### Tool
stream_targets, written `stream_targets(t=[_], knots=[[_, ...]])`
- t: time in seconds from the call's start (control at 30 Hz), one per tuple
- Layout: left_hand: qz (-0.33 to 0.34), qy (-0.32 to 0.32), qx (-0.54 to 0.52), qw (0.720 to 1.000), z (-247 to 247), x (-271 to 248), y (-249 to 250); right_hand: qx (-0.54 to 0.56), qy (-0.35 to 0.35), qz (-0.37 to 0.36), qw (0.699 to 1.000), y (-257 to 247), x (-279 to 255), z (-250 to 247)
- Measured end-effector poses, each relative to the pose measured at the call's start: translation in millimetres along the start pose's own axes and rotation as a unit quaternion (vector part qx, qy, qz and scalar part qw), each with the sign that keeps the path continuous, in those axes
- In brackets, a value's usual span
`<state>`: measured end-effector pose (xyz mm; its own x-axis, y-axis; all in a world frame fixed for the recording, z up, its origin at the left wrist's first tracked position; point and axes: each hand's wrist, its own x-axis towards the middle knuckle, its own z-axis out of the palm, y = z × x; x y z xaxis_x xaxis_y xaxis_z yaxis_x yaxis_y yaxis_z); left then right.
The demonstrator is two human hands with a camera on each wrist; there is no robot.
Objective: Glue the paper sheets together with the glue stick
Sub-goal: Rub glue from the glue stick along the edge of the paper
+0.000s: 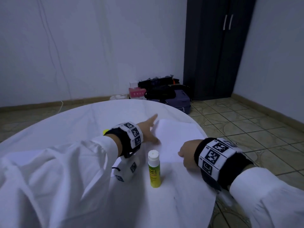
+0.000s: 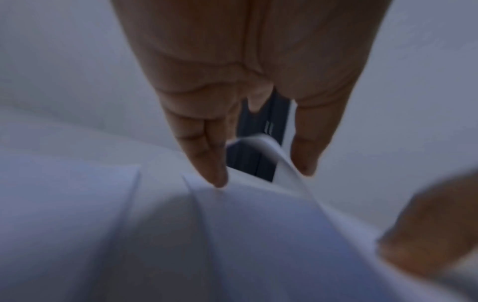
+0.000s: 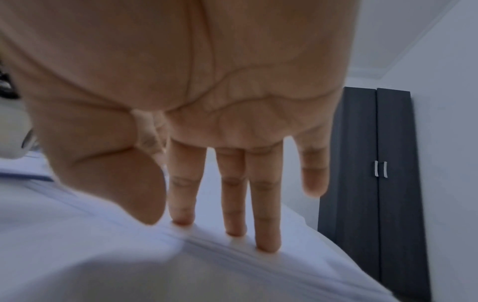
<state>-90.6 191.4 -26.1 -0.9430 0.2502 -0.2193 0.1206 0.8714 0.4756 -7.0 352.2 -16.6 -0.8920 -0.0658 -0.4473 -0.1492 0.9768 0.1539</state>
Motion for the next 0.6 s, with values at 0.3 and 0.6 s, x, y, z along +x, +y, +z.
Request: stream_targets(t=[0.3,0.6], knots=[[-0.055,0.006,-0.310,0.949,-4,-31,-3,0.202,0.007,-0.050,0.978,-5,-16,11],[-0.063,0.144,-0.258,0.953,-22,-81,-38,0.377,0.092,-0.118,0.914,-40,-44,14]])
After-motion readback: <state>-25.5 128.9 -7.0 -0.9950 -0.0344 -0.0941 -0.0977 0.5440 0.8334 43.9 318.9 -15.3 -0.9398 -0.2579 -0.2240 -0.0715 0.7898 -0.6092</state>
